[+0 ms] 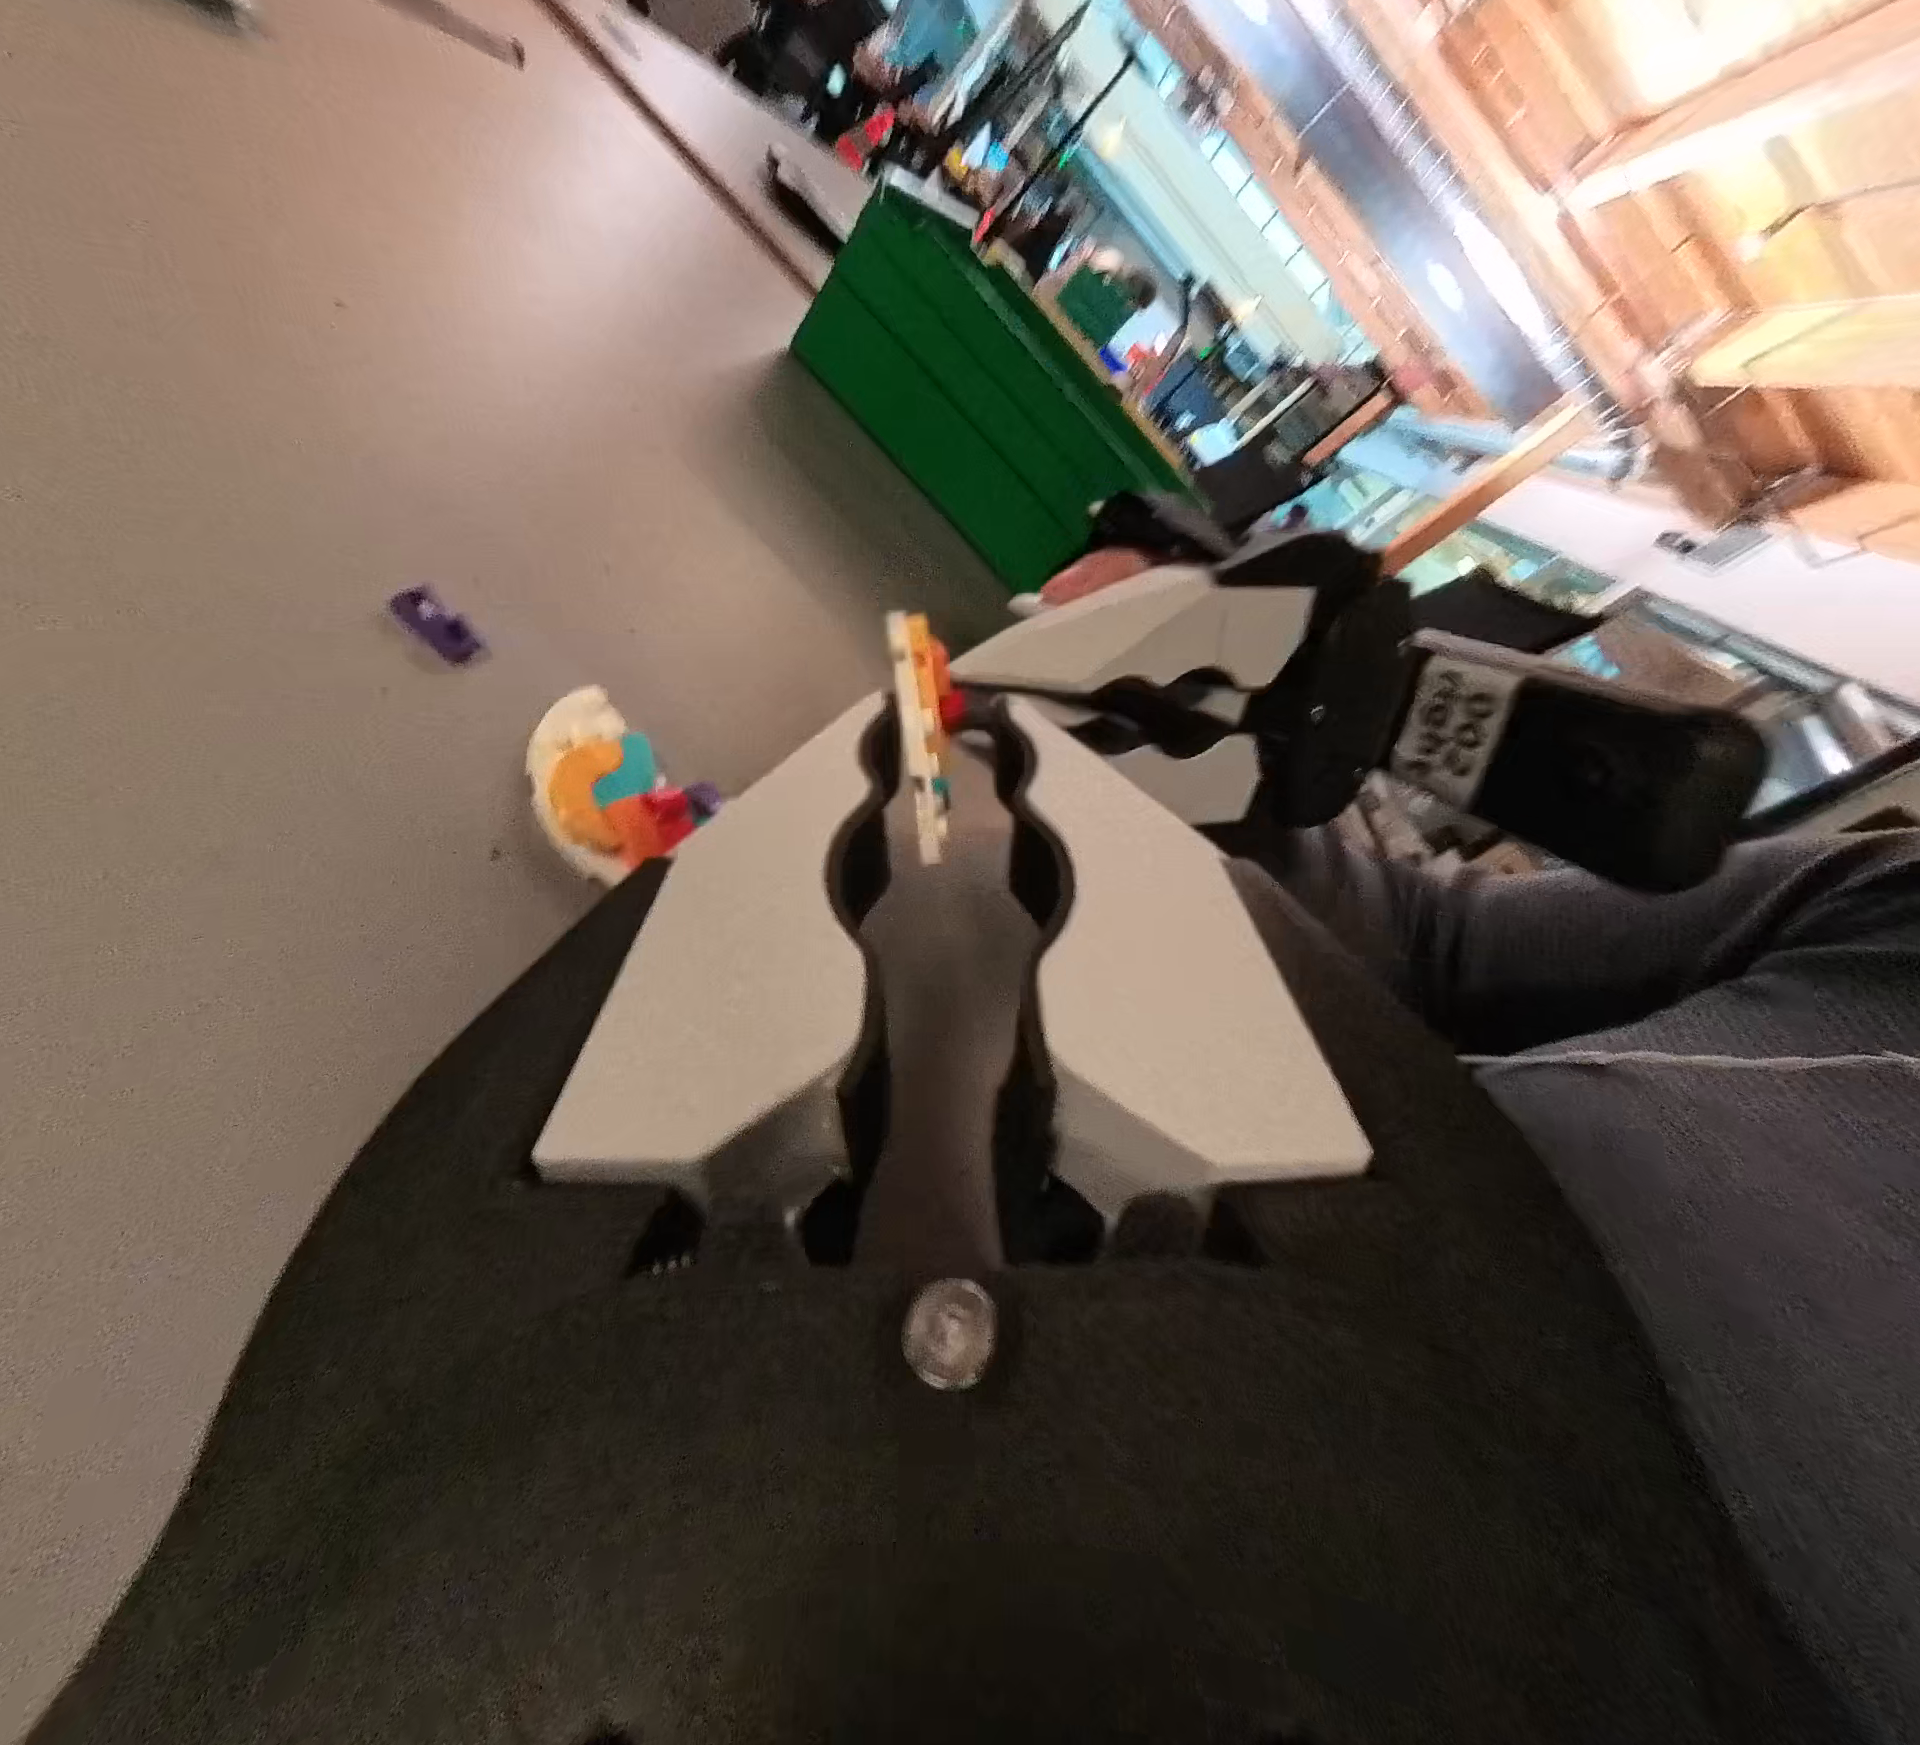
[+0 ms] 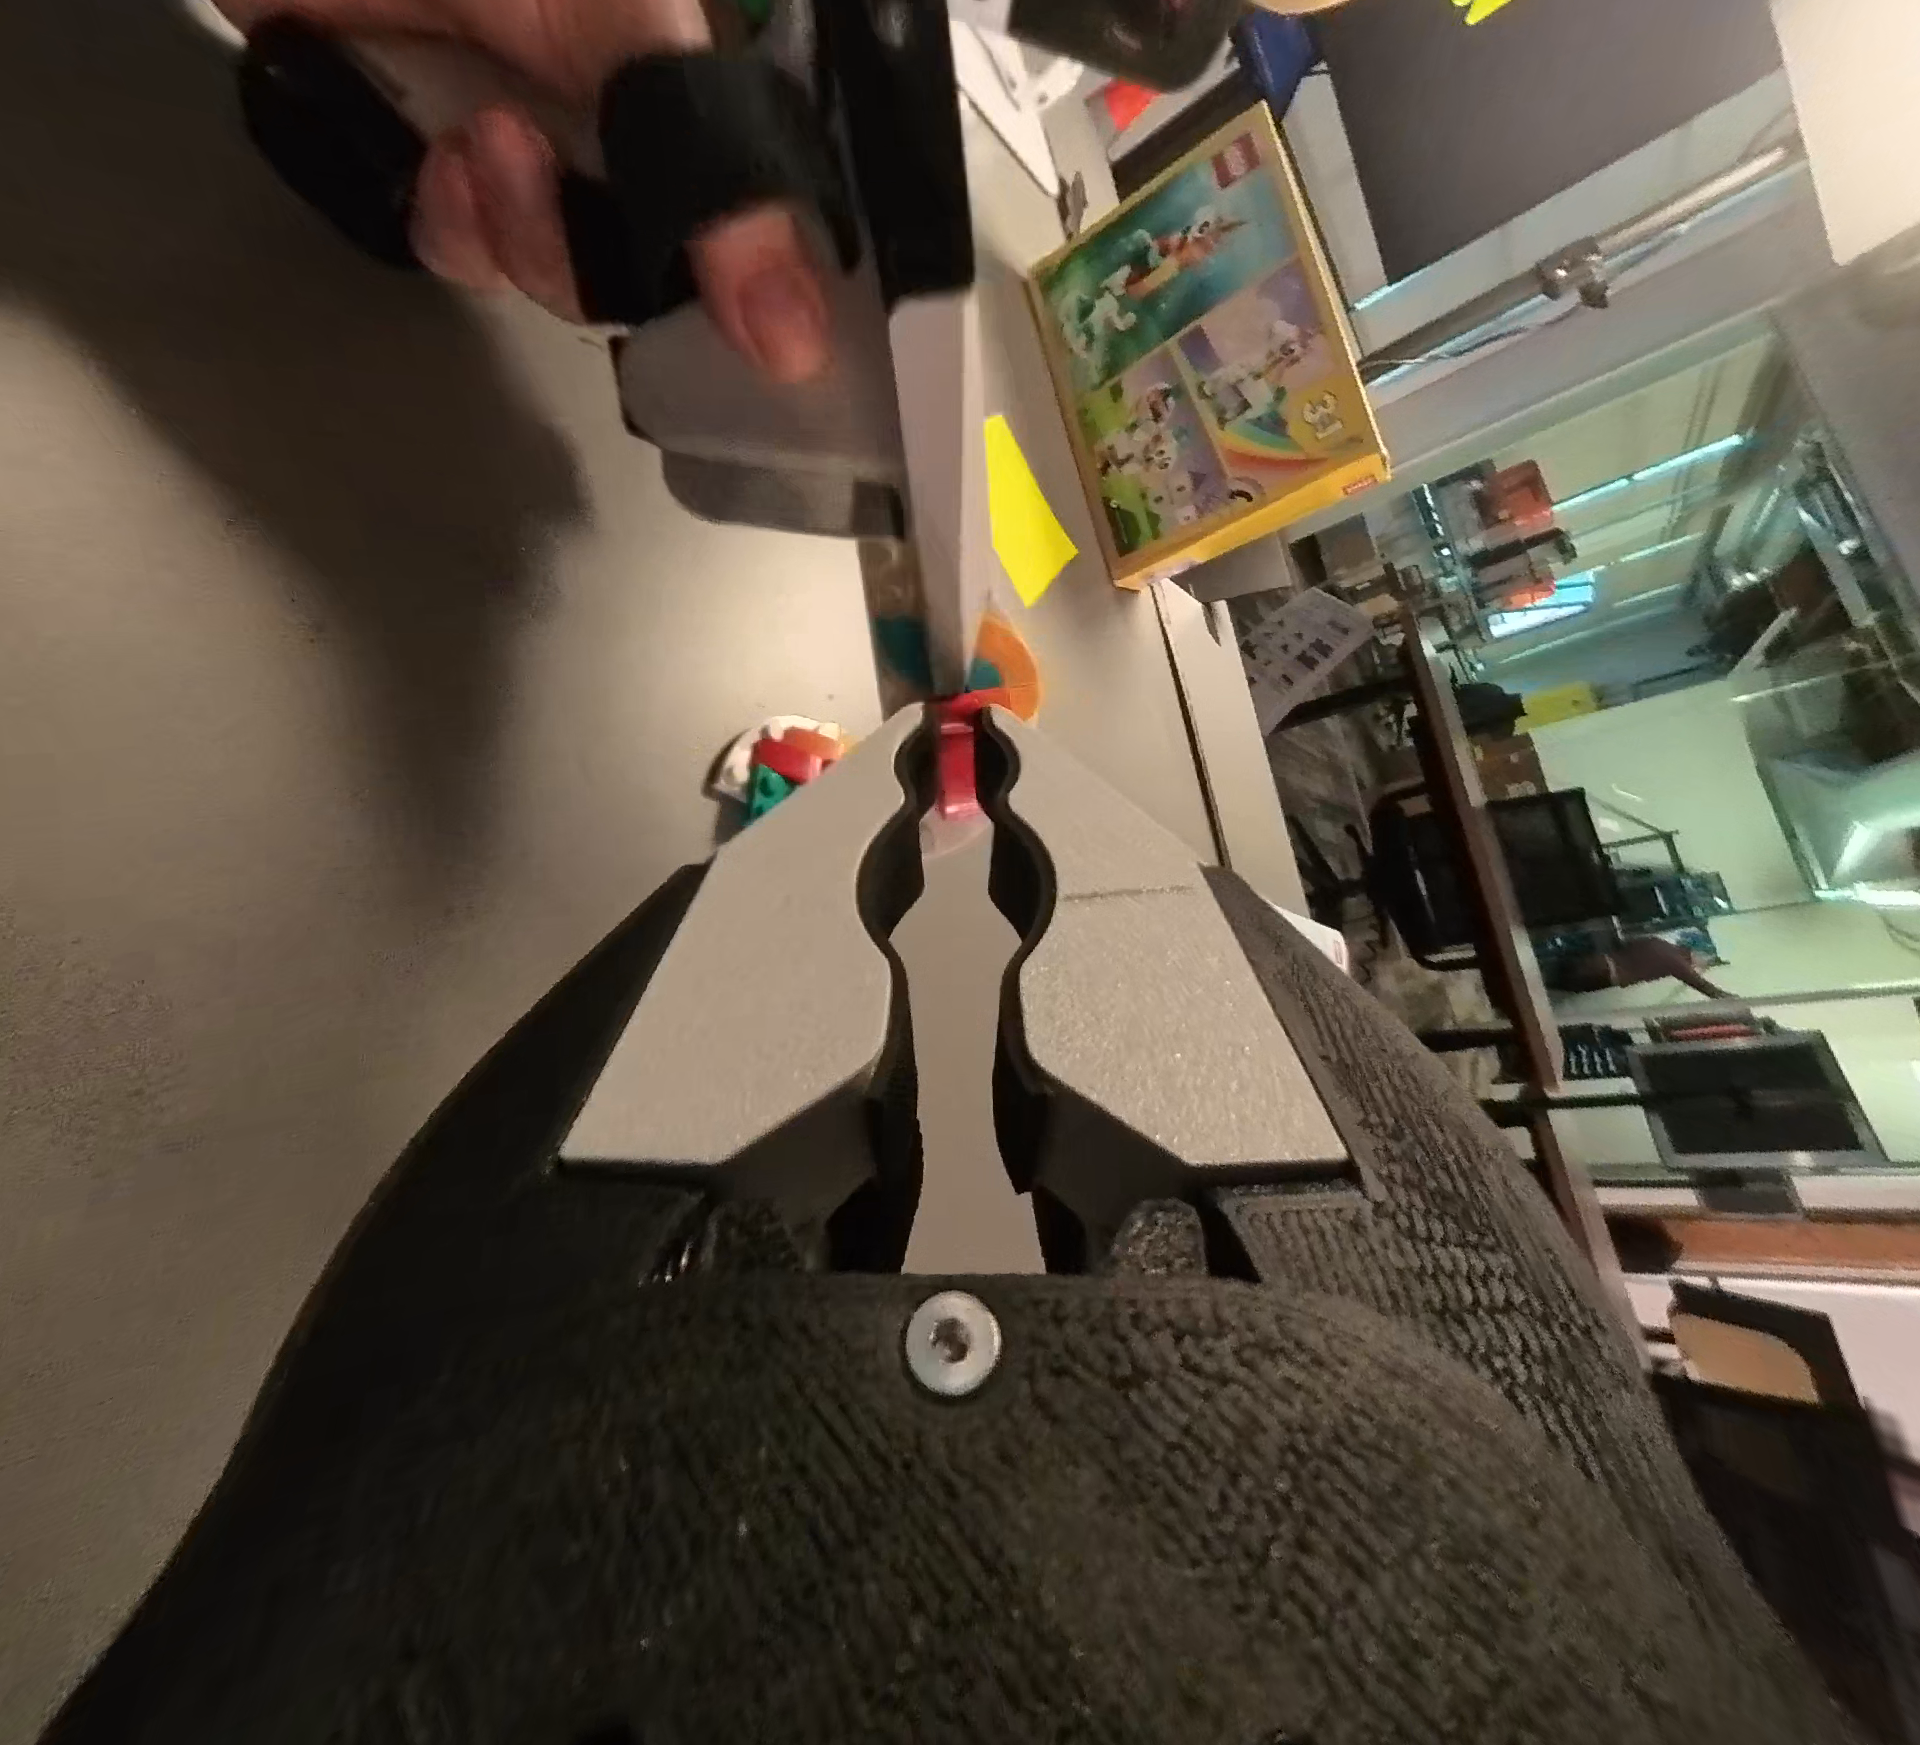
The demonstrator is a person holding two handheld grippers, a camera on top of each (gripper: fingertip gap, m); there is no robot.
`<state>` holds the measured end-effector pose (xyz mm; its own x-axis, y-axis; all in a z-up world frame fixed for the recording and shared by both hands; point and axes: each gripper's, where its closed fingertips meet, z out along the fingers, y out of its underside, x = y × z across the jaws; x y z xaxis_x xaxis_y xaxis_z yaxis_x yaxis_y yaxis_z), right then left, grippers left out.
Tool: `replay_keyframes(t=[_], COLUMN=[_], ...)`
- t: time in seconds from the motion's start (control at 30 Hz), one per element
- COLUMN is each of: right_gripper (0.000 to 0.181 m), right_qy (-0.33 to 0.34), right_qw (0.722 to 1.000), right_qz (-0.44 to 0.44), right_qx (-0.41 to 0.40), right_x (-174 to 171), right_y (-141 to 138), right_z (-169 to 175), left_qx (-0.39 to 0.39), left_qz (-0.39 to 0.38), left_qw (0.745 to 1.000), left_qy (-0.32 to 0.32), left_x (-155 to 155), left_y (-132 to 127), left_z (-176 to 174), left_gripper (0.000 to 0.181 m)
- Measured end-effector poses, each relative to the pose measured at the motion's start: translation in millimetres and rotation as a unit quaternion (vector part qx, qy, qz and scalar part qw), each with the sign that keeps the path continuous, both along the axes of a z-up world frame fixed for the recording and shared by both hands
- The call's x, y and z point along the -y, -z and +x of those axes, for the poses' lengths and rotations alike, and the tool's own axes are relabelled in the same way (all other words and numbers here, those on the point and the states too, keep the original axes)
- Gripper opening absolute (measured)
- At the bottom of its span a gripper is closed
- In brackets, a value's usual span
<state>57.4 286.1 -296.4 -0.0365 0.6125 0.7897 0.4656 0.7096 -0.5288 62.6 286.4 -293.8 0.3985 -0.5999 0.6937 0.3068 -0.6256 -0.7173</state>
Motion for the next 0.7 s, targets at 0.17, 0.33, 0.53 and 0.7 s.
replay_keyframes(t=[0.17,0.33,0.53,0.7], right_gripper=[0.003,0.003,0.003,0.003], right_qy=[0.005,-0.008,-0.024,-0.028], right_qw=[1.000,0.999,0.998,0.998], right_qz=[-0.015,-0.029,-0.048,-0.061], right_qx=[0.017,0.021,0.018,0.017], right_x=[0,0,3,5], right_y=[8,16,18,20], right_z=[-1,1,5,8], left_qx=[-0.062,-0.081,-0.103,-0.110], left_qz=[-0.007,-0.012,-0.005,-0.005], left_qw=[0.998,0.996,0.994,0.994], left_qy=[-0.017,-0.026,-0.017,-0.010], left_x=[-1,-3,-1,0], left_y=[12,20,24,25], left_z=[-2,-1,3,5], left_gripper=[0.004,0.004,0.004,0.004])
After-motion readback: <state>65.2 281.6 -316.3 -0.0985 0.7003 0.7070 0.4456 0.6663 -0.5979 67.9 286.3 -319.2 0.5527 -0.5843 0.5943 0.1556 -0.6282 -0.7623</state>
